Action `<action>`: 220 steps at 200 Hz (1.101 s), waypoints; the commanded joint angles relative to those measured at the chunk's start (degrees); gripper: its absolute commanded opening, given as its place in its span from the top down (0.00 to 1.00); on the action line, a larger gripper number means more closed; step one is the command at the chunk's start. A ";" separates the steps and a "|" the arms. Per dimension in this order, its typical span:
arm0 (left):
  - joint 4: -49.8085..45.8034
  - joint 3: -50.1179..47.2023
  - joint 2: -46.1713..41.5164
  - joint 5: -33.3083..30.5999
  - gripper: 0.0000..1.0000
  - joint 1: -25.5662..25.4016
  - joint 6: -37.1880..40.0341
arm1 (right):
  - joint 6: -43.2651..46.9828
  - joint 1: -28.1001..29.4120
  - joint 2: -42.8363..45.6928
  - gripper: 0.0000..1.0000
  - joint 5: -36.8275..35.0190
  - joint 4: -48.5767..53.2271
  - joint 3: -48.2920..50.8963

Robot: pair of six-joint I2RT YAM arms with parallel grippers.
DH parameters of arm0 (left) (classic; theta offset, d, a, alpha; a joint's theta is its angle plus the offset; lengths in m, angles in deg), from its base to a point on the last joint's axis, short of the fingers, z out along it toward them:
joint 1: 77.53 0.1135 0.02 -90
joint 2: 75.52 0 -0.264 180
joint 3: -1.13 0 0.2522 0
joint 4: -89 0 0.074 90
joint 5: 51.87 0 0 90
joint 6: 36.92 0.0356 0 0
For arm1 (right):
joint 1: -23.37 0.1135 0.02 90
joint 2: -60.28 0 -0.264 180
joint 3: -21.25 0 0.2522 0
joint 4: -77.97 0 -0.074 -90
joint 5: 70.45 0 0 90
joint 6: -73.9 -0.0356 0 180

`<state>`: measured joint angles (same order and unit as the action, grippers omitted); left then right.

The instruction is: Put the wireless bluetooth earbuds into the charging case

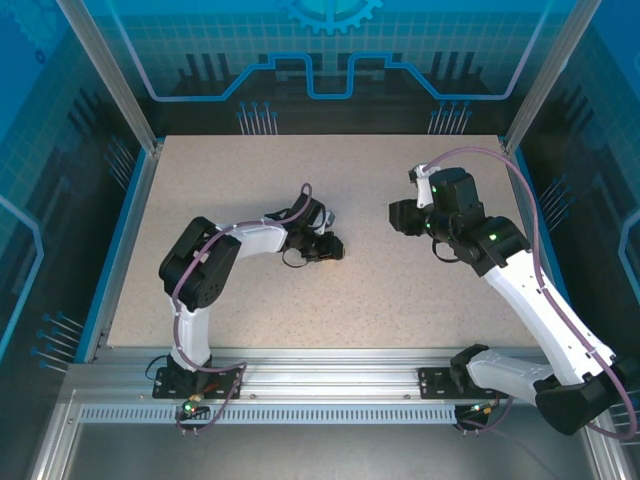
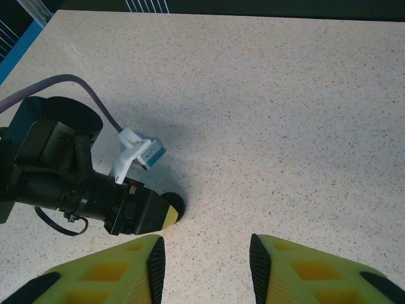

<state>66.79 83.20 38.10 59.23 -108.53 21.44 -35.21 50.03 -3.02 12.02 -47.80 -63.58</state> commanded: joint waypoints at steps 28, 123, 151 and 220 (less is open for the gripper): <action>-6.73 0.97 0.39 -6.60 0.55 -0.17 0.18 | -0.17 -1.01 1.30 0.57 -0.55 0.93 -0.17; -14.74 -0.44 -6.09 -18.32 0.37 -0.10 6.64 | -0.14 -2.16 1.51 0.57 -1.65 0.06 2.35; -16.28 -1.54 -10.94 -22.14 0.36 -0.10 9.20 | -0.49 -2.66 2.09 0.54 -6.48 -0.98 5.07; -17.92 -7.29 -25.99 -32.37 0.37 2.80 16.70 | 2.07 -3.69 4.94 0.49 -22.04 -8.38 16.13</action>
<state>50.60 78.88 17.21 31.60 -107.92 33.61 -35.15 47.56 0.41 -2.52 -51.16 -51.01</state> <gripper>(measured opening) 0.630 0.507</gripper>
